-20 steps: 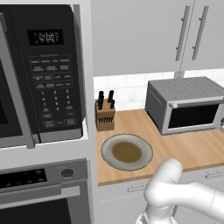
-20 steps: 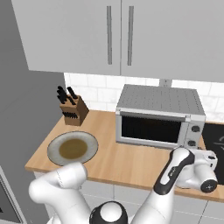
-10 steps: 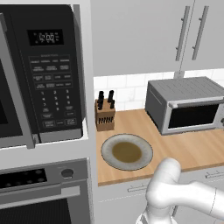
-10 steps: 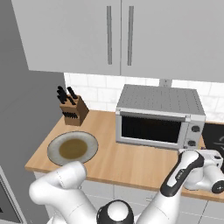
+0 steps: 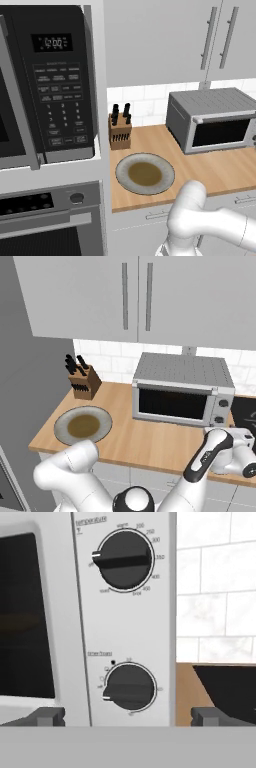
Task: Pick up the kebab skewer and baguette bread, and place them inside the toaster oven. Close the toaster oven door and start by setting the timer.
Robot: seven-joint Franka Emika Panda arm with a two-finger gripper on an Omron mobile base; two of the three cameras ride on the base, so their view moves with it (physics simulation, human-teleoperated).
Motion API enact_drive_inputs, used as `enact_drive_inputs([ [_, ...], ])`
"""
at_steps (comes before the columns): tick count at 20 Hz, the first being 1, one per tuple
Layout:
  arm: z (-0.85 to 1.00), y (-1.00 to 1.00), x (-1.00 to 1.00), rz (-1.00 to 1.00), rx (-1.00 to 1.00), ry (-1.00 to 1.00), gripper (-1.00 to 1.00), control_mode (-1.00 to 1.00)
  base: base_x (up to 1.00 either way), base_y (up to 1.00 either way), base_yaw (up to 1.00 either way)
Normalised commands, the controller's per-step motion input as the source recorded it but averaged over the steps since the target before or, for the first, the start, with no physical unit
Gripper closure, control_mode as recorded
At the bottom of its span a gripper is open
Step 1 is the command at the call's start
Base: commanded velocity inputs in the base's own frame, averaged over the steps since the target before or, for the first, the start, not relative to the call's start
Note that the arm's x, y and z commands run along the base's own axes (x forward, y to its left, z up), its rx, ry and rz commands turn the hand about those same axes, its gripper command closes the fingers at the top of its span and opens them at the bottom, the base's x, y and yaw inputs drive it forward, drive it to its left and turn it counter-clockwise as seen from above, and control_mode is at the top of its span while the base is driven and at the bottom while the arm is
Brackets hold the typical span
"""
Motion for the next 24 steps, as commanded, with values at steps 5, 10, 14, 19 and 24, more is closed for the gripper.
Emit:
enact_drive_inputs([
  [5,-0.02,0.26,0.10,-0.10,0.00,0.00,-1.00,-1.00,0.00,0.00,0.00],
  [10,0.04,0.04,0.13,-0.10,0.00,0.00,-1.00,-1.00,0.00,0.00,0.00],
  [14,0.00,-0.05,0.13,-0.02,0.00,0.00,-1.00,-1.00,0.00,0.00,0.00],
  [19,0.00,-0.21,0.01,0.00,0.00,0.00,-1.00,-1.00,0.00,0.00,0.00],
  [24,0.00,-0.28,0.00,0.02,0.00,0.00,-1.00,-1.00,0.00,0.00,0.00],
])
